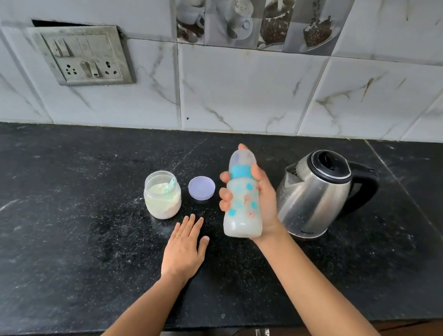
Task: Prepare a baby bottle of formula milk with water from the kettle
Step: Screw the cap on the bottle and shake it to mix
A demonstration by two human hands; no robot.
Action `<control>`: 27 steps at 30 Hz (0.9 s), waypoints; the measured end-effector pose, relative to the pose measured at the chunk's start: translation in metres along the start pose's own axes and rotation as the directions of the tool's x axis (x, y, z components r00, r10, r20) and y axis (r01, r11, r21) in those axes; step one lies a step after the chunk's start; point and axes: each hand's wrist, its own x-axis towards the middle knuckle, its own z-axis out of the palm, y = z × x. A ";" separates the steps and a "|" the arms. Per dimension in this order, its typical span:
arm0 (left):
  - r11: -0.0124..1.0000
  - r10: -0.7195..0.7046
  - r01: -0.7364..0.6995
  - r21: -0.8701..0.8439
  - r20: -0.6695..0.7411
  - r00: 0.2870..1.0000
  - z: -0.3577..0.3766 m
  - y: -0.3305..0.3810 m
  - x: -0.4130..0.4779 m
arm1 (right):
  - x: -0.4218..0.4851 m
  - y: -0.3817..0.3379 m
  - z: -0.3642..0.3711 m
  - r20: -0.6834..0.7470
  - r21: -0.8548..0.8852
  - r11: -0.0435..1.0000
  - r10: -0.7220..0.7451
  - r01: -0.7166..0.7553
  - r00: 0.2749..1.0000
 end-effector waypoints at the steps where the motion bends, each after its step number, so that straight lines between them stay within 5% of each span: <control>1: 1.000 0.000 0.000 -0.002 -0.003 1.000 0.000 0.000 0.000 | 0.001 -0.003 0.002 -0.004 0.002 1.000 -0.011 0.011 1.000; 5: 1.000 -0.001 0.001 0.000 0.000 1.000 0.001 0.000 0.000 | 0.016 -0.019 -0.004 -0.130 0.213 0.976 -0.024 0.052 0.991; 10: 1.000 -0.008 0.008 0.001 0.011 1.000 0.000 0.000 0.000 | -0.002 -0.007 0.002 -0.017 -0.017 1.000 -0.012 0.012 1.000; 14: 1.000 -0.009 0.009 0.000 0.011 1.000 -0.001 0.001 0.000 | 0.014 -0.023 0.001 -0.199 0.140 0.986 -0.058 0.087 0.978; 19: 1.000 -0.009 0.009 -0.002 0.009 1.000 -0.001 0.001 0.000 | 0.002 -0.007 0.002 -0.070 -0.078 0.996 0.036 -0.041 0.997; 23: 1.000 -0.010 0.010 0.003 0.013 1.000 -0.001 0.002 0.000 | 0.012 -0.022 0.006 -0.216 0.033 0.999 -0.029 0.037 0.976; 27: 1.000 -0.012 0.012 0.015 0.023 1.000 -0.001 0.002 0.000 | -0.002 -0.013 0.009 -0.150 -0.107 0.983 0.132 -0.149 0.980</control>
